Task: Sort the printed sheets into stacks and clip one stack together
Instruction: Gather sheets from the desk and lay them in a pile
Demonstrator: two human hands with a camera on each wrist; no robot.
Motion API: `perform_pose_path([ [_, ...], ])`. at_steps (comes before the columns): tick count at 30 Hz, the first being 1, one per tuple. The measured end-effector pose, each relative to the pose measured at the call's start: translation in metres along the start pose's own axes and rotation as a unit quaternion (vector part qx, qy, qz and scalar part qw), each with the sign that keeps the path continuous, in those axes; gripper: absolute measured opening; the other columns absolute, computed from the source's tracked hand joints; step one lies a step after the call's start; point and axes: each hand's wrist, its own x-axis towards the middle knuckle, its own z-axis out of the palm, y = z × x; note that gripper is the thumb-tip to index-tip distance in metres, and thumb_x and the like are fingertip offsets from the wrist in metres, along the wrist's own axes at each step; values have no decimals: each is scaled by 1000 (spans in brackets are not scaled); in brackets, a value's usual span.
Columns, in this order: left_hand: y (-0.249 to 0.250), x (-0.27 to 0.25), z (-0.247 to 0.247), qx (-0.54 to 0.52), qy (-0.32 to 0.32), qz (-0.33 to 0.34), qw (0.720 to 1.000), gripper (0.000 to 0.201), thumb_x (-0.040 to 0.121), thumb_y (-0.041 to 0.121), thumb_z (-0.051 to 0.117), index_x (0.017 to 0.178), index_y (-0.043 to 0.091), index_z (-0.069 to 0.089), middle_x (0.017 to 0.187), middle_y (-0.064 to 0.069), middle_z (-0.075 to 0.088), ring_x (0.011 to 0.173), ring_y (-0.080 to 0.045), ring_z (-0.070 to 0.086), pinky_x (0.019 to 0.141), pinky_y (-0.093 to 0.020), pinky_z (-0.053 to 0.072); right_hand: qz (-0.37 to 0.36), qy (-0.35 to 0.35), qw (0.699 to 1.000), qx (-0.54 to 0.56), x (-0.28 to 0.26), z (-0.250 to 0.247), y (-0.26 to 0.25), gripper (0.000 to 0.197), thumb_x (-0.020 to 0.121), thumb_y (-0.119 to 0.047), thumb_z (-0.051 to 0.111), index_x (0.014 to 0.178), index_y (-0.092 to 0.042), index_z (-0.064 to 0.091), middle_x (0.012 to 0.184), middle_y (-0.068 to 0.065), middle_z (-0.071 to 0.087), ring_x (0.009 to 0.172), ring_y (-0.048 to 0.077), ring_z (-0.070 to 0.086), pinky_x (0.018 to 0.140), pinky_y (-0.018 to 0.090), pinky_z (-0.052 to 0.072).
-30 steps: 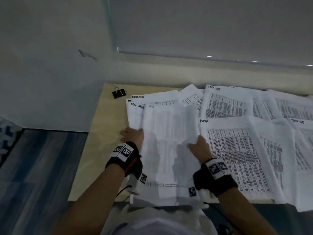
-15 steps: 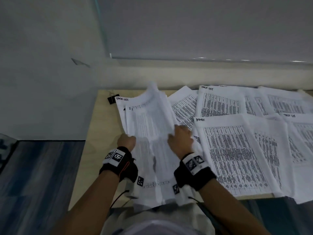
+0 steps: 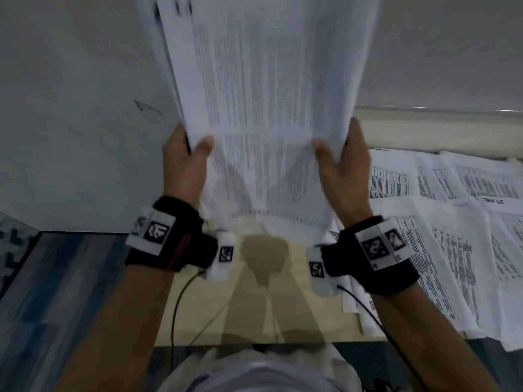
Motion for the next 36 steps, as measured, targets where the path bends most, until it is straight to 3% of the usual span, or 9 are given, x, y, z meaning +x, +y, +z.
perform_pose_path([
  [3, 32, 9, 3, -68, -43, 64, 995, 30, 90, 3, 52, 120, 8, 53, 110, 0, 63, 100, -12, 63, 89, -24, 54, -58, 43, 994, 84, 7, -8, -13, 29, 88, 5, 50, 115, -1, 41, 88, -16, 49, 74, -22, 54, 62, 2, 45],
  [9, 11, -7, -5, -101, -22, 19, 995, 31, 81, 5, 67, 108, 15, 57, 99, 10, 64, 81, 12, 67, 72, -9, 53, 65, -12, 985, 159, -25, 4, 12, 38, 89, 1, 50, 118, -12, 29, 102, -13, 49, 84, -15, 58, 73, 9, 51],
  [14, -10, -20, -2, -17, -54, -54, 997, 39, 82, 3, 66, 120, -2, 59, 110, -7, 65, 82, -5, 66, 86, -33, 57, 133, -14, 982, 132, -30, 20, 28, 38, 69, -2, 39, 102, -21, 34, 93, -3, 51, 85, 18, 57, 73, 48, 56],
  [20, -6, -12, -18, -35, -71, -50, 996, 18, 81, 2, 67, 82, 20, 66, 65, 20, 74, 63, 8, 69, 58, -11, 55, 114, 57, 978, 167, -22, 15, 29, 37, 75, 13, 33, 103, -11, 30, 84, -8, 45, 69, -11, 50, 63, 11, 46],
  [23, -21, -14, -25, 20, -144, -93, 985, 24, 77, 1, 70, 96, 15, 67, 81, 14, 75, 77, 1, 70, 66, -16, 56, 167, 9, 980, 108, -31, 28, 44, 36, 71, 6, 32, 103, -12, 29, 81, -9, 45, 72, -2, 51, 75, 35, 51],
  [26, -41, -18, -26, 59, -87, -132, 986, 44, 77, 1, 71, 119, 7, 61, 109, -3, 66, 97, -16, 63, 83, -28, 51, 213, -35, 975, 44, -39, 42, 59, 37, 75, 10, 33, 107, -7, 29, 95, 1, 49, 88, 21, 49, 90, 54, 48],
  [31, -52, 1, -30, 77, -28, -138, 987, 42, 80, 8, 70, 121, 5, 61, 121, -11, 65, 107, -24, 63, 95, -38, 51, 236, -49, 970, 10, -40, 54, 74, 41, 81, 6, 47, 119, -1, 34, 79, -9, 48, 68, 11, 51, 53, 4, 42],
  [33, -67, 7, -31, 120, -17, -184, 975, 42, 82, 11, 69, 122, 3, 60, 124, -13, 63, 111, -28, 62, 98, -41, 50, 267, -88, 960, -6, -47, 61, 83, 41, 83, 7, 45, 122, 0, 33, 76, -6, 47, 62, 9, 48, 43, 4, 39],
  [36, -100, 3, -35, 217, -11, -252, 943, 44, 85, 15, 67, 125, 1, 57, 129, -16, 60, 117, -32, 58, 99, -39, 48, 309, -150, 937, -60, -63, 72, 102, 41, 83, 8, 42, 123, 1, 32, 96, 13, 55, 83, 27, 56, 62, 23, 43],
])
